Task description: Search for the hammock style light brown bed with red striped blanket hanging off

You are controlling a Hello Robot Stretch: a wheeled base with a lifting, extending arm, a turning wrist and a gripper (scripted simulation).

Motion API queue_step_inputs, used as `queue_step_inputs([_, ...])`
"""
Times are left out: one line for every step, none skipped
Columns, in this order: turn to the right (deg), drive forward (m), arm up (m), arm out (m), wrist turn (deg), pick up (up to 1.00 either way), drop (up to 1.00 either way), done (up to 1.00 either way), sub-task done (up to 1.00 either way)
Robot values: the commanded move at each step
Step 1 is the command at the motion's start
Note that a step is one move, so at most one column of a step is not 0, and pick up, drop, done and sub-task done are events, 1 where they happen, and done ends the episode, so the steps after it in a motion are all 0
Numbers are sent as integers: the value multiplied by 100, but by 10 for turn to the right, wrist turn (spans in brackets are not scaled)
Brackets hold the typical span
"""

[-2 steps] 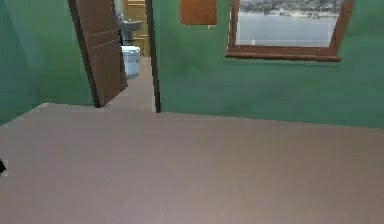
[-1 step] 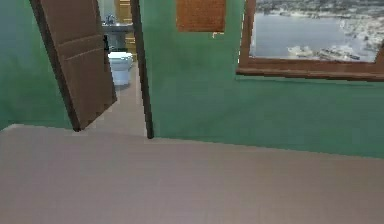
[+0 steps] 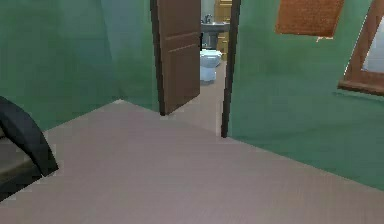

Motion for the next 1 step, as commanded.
queue_step_inputs([0,100,0,0,0,0,0,0,0])
